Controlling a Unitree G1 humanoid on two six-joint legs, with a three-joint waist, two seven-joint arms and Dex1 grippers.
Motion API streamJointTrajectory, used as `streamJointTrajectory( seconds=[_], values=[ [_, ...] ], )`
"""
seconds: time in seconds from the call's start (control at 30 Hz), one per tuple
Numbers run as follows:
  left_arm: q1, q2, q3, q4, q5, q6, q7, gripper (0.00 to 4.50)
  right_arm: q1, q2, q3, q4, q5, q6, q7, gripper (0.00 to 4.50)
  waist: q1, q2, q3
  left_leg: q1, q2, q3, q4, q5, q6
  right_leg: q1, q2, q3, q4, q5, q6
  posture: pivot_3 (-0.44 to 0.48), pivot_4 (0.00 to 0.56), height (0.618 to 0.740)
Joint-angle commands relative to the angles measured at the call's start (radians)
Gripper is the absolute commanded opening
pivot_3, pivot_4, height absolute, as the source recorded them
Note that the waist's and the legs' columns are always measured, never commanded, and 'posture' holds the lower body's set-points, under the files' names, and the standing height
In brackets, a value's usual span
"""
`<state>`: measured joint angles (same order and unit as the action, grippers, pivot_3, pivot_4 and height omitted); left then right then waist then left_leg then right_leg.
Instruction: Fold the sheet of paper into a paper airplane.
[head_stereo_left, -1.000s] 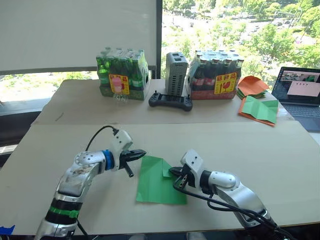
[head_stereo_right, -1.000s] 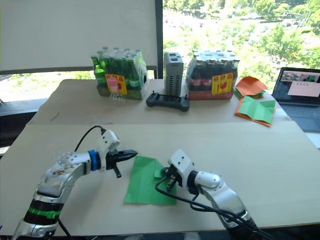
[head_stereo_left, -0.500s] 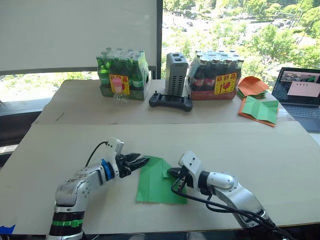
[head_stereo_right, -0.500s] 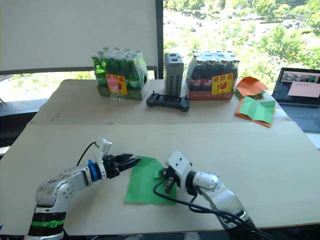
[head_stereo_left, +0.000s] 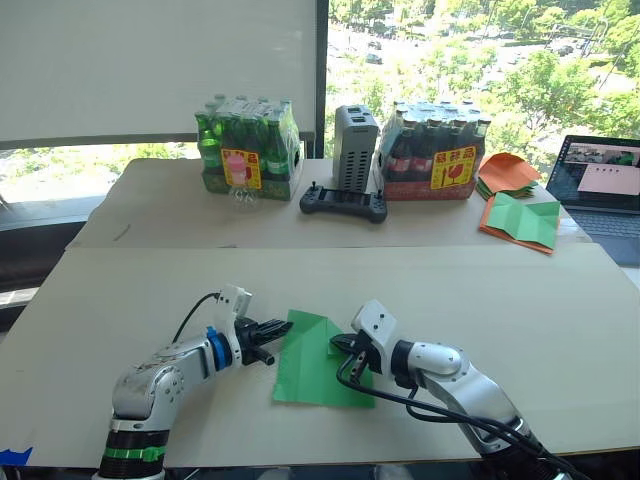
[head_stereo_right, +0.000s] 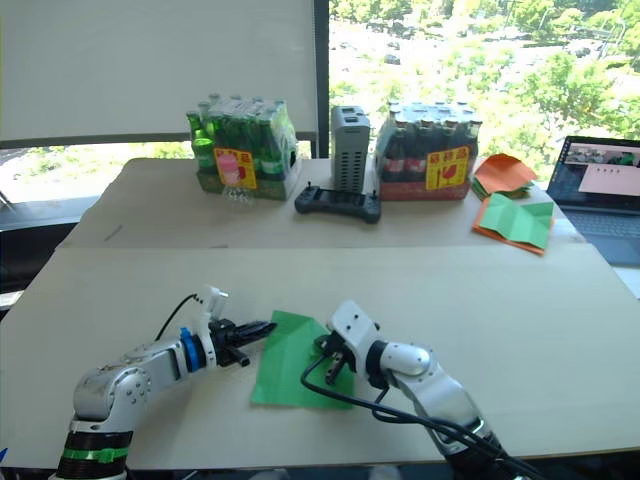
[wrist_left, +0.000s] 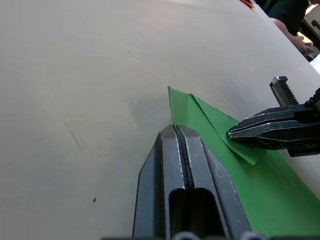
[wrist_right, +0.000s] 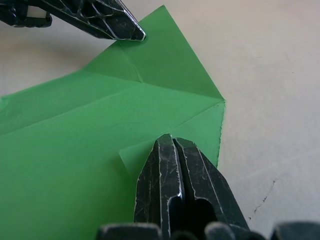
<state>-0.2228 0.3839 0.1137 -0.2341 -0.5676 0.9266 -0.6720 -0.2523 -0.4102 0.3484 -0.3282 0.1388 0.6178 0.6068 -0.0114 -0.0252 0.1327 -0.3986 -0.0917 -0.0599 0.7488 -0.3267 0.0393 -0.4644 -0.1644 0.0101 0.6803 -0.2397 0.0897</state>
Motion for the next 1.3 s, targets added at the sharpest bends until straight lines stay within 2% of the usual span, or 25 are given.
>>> streamJointTrajectory(
  seconds=[0.03,0.23,0.33,0.67,0.83,1.3],
  values=[
    [-0.006,0.033,-0.037,-0.069,0.004,-0.050,-0.021,0.03,-0.005,0.005,0.001,-0.017,-0.003,0.008,-0.001,0.00,0.000,0.000,0.000,0.000,0.000,0.000,0.000,0.000,0.000,0.000,0.000,0.000,0.000,0.000,0.000,0.000,0.150,0.678],
    [0.001,0.074,-0.095,-0.092,0.012,-0.082,-0.054,0.03,-0.001,0.009,0.000,-0.017,-0.002,0.013,-0.007,0.00,0.000,0.000,0.000,0.000,0.000,0.000,0.000,0.000,0.000,0.000,0.000,0.000,0.000,0.000,0.000,0.000,0.150,0.678],
    [0.012,0.116,-0.161,-0.060,0.084,-0.135,-0.061,0.03,-0.001,0.014,-0.001,-0.017,-0.001,0.015,-0.011,0.00,0.000,0.000,0.000,0.000,0.000,0.000,0.000,0.000,0.000,0.000,0.000,0.000,0.000,0.000,0.000,0.000,0.150,0.678],
    [-0.027,0.119,-0.252,-0.026,0.140,-0.219,-0.082,0.03,-0.009,0.042,-0.011,-0.011,-0.002,0.028,-0.036,0.00,0.000,0.000,0.000,0.000,0.000,0.000,0.000,0.000,0.000,0.000,0.000,0.000,0.000,0.000,0.000,0.000,0.150,0.678],
    [-0.018,0.152,-0.310,-0.024,0.192,-0.248,-0.107,0.03,-0.018,0.052,-0.030,-0.006,0.002,0.031,-0.050,0.00,0.000,0.000,0.000,0.000,0.000,0.000,0.000,0.000,0.000,0.000,0.000,0.000,0.000,0.000,0.000,0.000,0.150,0.678],
    [-0.012,0.183,-0.357,-0.008,0.256,-0.290,-0.128,0.03,-0.079,0.111,-0.064,0.073,-0.009,-0.018,-0.096,0.00,-0.001,0.000,0.000,0.000,0.000,0.000,0.000,0.000,0.000,0.000,0.000,0.000,0.000,0.000,0.000,0.000,0.150,0.678]
  ],
)
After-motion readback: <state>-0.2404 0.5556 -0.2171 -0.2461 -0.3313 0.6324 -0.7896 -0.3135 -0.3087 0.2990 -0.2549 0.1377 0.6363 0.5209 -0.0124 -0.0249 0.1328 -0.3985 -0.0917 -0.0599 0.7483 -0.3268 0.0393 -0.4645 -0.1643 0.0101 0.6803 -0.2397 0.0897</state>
